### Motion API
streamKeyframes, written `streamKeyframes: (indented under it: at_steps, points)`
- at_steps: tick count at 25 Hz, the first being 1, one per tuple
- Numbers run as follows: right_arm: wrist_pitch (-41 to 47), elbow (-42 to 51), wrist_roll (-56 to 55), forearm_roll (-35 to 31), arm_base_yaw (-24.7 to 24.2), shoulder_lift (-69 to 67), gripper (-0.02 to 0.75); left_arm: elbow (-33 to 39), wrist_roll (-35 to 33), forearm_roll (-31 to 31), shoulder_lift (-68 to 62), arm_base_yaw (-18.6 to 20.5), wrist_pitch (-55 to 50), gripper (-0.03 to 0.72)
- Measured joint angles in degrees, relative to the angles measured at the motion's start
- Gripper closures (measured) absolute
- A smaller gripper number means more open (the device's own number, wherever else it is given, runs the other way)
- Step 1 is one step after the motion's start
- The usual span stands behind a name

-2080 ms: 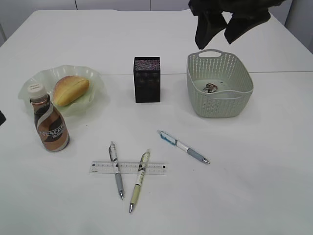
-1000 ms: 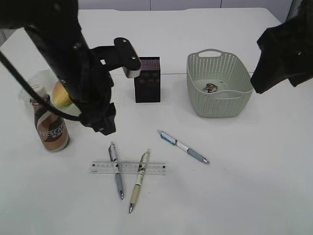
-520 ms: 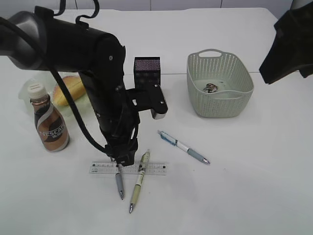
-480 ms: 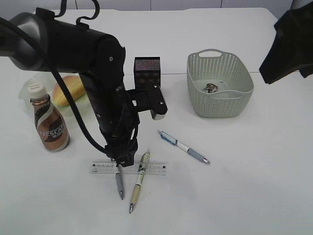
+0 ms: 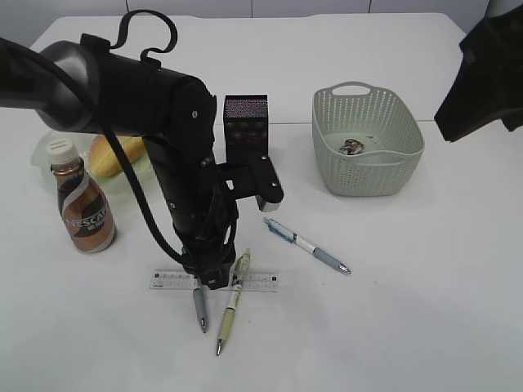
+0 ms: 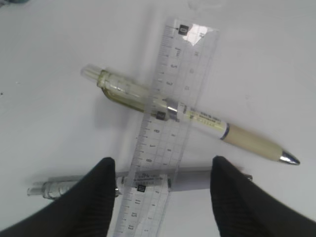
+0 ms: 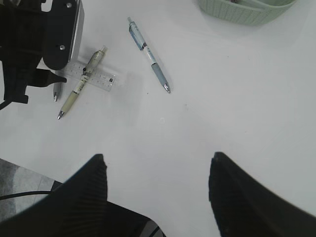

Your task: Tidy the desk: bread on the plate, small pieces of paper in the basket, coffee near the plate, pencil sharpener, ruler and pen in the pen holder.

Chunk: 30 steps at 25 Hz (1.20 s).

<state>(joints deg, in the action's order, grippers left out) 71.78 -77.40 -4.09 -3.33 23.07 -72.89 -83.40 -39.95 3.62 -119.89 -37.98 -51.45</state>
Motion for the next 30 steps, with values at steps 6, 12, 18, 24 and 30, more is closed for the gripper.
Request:
streamKeyframes:
  at_steps: [6,12,18,24,30]
  points:
    - [0.0,0.0,0.0,0.0,0.0,0.0,0.262,0.0,-0.1,0.5,-1.8,0.0,0.1,0.241]
    - [0.0,0.0,0.0,0.0,0.0,0.0,0.262,-0.1,-0.1,0.6,-3.6,0.0,0.3,0.241]
    - [0.0,0.0,0.0,0.0,0.0,0.0,0.261,-0.1,-0.1,-0.2,-4.0,0.0,1.7,0.241]
    - [0.0,0.0,0.0,0.0,0.0,0.0,0.262,-0.1,-0.1,-0.6,-4.1,0.0,2.2,0.240]
    - [0.0,0.0,0.0,0.0,0.0,0.0,0.262,-0.1,-0.1,-0.6,-4.1,0.0,2.4,0.240]
